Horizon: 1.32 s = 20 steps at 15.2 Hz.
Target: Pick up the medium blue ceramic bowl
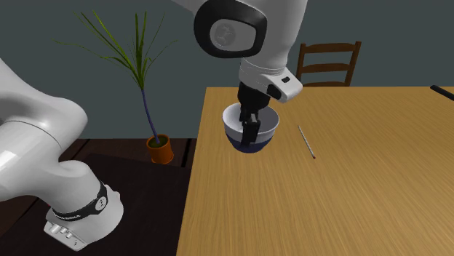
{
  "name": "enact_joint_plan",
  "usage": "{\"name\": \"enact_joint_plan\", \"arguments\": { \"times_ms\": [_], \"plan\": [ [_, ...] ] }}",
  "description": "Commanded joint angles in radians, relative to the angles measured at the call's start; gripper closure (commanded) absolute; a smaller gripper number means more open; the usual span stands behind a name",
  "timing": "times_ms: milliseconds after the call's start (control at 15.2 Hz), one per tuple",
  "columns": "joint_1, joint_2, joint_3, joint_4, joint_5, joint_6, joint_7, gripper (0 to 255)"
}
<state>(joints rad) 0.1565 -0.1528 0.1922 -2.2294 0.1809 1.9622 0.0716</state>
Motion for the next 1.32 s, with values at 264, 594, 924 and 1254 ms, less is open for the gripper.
{"name": "enact_joint_plan", "arguments": {
  "times_ms": [264, 594, 924, 1254],
  "plan": [
    [0.023, 0.144, 0.026, 0.086, 0.023, 0.070, 0.012, 0],
    [0.025, 0.175, 0.028, 0.052, 0.023, 0.135, 0.005, 0],
    [0.025, 0.187, 0.028, 0.044, 0.022, 0.155, 0.004, 255],
    [0.025, 0.187, 0.028, 0.044, 0.022, 0.155, 0.004, 255]
  ]
}}
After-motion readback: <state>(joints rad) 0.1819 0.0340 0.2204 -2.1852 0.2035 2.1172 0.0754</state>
